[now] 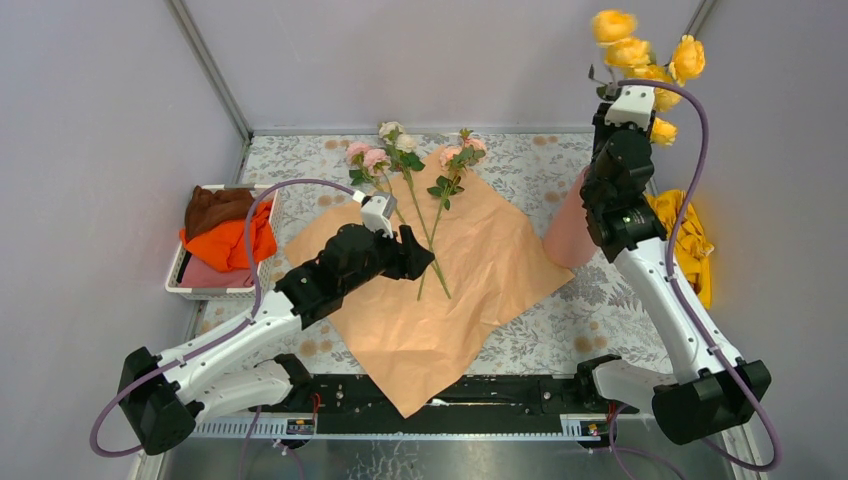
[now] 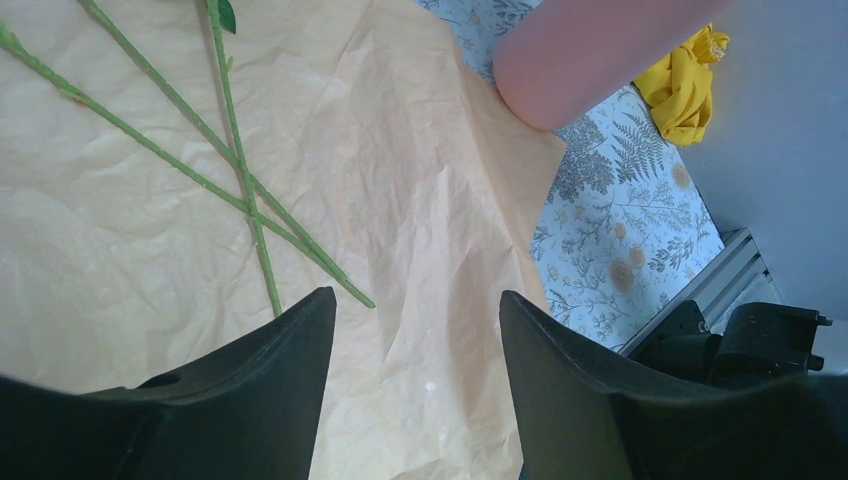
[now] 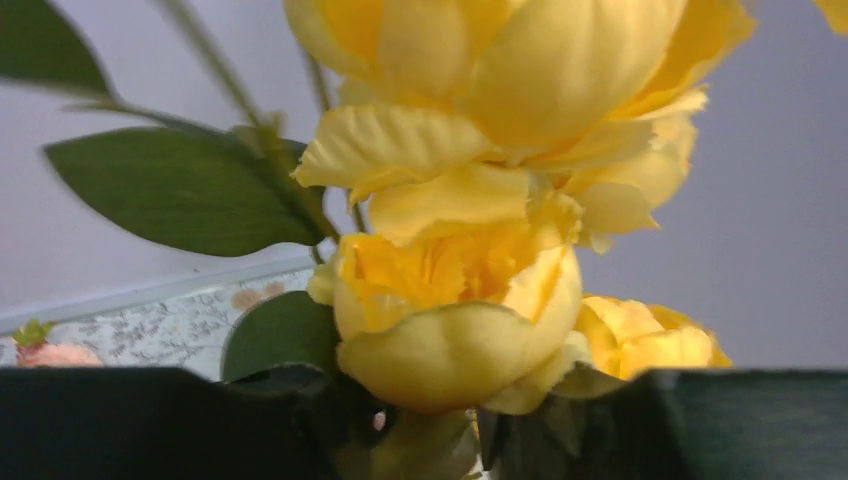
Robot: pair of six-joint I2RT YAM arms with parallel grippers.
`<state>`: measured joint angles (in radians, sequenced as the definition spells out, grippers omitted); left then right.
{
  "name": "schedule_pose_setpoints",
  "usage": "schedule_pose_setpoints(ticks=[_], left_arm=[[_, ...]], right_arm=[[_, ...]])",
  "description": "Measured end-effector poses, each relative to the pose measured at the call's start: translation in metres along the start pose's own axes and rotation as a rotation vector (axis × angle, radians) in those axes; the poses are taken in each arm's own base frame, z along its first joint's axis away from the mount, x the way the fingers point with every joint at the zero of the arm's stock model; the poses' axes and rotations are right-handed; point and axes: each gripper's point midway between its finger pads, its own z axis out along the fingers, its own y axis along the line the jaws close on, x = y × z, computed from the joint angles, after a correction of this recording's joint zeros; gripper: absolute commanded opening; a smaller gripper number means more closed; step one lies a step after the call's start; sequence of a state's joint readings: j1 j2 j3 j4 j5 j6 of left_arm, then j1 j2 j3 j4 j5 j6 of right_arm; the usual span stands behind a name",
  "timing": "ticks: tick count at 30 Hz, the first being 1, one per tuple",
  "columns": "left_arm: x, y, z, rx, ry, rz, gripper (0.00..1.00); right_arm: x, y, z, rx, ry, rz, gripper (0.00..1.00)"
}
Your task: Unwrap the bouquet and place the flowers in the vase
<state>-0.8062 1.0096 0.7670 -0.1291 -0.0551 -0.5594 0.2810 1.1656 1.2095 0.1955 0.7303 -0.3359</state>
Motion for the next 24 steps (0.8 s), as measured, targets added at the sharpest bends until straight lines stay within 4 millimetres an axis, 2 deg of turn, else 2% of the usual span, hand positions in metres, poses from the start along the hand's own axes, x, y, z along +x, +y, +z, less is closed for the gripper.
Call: schedule_pose_setpoints(ticks=[7,14,24], left_arm=[[0.002,0.001,0.001,-0.003,0.005,0.0,0.68],[0.002,0.001,0.002,-0.004,0.008,-0.001,0.68],[0.003,0.001,0.002,-0.005,0.01,-0.006,0.68]], right_arm=[[0.02,0.003,-0.004,-0.013,0.039,-0.019,0.68],[0.012,-0.007,-0.016,-0.023,0.017,0.027,0.87],[0.003,-0.002,-0.027,-0.094,0.027,0.1,0.98]])
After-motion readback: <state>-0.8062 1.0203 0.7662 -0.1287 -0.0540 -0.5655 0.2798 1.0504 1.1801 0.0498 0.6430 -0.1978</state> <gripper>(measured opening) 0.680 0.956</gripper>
